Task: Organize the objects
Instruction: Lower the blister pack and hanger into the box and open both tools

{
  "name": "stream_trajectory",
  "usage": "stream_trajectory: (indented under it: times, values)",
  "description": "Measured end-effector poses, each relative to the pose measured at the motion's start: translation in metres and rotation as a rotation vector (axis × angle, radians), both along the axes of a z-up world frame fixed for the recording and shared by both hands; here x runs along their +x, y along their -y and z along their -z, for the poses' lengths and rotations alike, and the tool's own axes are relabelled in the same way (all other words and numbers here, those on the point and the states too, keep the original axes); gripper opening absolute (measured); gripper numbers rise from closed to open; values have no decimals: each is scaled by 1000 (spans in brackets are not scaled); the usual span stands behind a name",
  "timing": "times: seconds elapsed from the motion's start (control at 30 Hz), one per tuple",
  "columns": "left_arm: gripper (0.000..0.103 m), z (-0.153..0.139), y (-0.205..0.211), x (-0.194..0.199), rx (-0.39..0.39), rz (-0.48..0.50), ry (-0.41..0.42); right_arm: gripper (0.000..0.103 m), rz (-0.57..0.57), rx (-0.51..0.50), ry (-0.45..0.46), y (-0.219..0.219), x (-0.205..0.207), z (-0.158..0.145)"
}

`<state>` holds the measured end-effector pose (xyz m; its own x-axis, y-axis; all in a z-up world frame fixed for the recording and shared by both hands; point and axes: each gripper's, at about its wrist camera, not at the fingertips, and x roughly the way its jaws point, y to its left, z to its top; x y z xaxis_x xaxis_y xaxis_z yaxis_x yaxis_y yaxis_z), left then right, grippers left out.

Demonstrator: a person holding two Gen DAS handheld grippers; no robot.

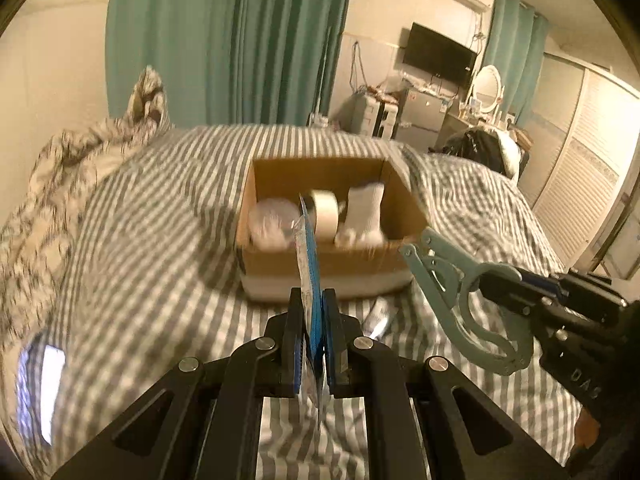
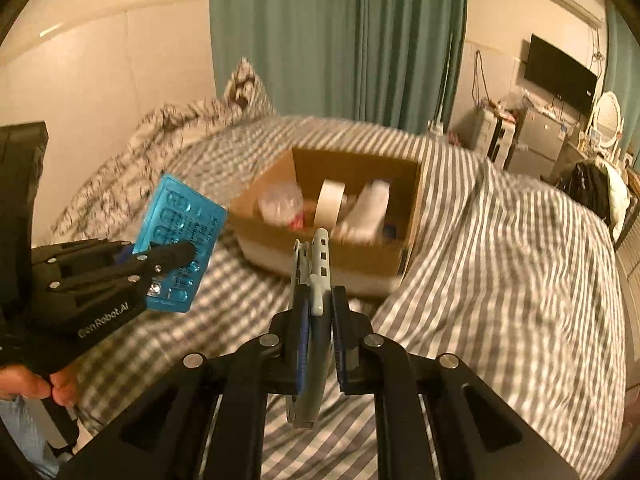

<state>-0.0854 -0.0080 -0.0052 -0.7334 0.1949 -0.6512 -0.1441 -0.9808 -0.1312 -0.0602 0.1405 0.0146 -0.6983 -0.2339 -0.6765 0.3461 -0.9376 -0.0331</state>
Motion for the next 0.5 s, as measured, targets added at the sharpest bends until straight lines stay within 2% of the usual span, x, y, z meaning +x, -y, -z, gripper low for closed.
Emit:
stream_trajectory:
  times: [0.3, 0.5]
  values:
    - [8, -48, -10, -62, -4, 20, -83, 10, 5, -2, -123, -4, -51, -60]
    - [8, -44, -9, -119, -22, -7, -57, 10, 22, 16, -153, -1, -105, -71]
